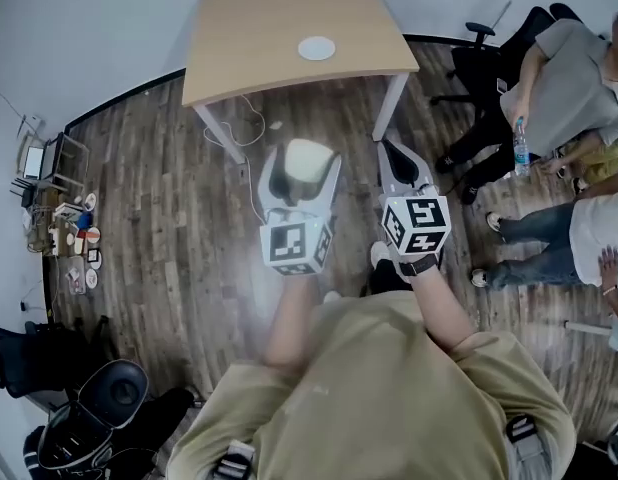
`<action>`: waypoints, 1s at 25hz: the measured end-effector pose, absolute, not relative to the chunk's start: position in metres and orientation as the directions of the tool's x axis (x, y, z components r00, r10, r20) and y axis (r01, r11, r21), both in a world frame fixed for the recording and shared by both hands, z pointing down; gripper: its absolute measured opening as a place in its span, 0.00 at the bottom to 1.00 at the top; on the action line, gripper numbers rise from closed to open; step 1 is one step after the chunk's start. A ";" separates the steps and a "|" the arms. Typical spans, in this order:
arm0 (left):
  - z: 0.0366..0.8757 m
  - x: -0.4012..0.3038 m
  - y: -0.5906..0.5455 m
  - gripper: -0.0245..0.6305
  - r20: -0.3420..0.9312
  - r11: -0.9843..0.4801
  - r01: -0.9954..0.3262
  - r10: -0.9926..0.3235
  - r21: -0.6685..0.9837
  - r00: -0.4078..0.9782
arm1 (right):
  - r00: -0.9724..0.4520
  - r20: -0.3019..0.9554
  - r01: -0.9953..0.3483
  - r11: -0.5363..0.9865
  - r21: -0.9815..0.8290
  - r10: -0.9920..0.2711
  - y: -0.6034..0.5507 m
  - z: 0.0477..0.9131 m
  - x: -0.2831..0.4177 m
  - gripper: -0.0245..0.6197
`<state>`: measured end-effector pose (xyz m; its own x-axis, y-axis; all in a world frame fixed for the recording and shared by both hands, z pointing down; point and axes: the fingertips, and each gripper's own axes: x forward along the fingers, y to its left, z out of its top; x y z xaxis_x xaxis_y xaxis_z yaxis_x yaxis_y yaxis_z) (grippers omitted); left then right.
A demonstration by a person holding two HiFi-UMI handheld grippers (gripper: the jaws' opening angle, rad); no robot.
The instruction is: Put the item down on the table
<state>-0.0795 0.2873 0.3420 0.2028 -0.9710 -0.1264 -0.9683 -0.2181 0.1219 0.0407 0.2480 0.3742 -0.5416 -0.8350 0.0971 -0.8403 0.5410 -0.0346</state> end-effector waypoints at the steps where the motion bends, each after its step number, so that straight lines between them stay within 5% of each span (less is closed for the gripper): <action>1: 0.343 -0.077 0.278 0.64 -0.125 -0.210 -0.970 -0.973 0.123 0.195 | -0.558 0.097 -0.829 0.557 -0.038 -0.824 0.239 0.376 0.041 0.04; 25: 0.357 0.030 0.059 0.64 -0.033 -0.062 -0.993 -0.998 0.104 0.058 | -0.681 0.084 -0.729 0.664 -0.164 -0.727 0.015 0.394 0.152 0.05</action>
<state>0.0300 0.0588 0.3566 0.0584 -0.9977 -0.0333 -0.9927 -0.0615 0.1036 0.1518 0.0151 0.3939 -0.6813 -0.7272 0.0838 -0.7293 0.6643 -0.1637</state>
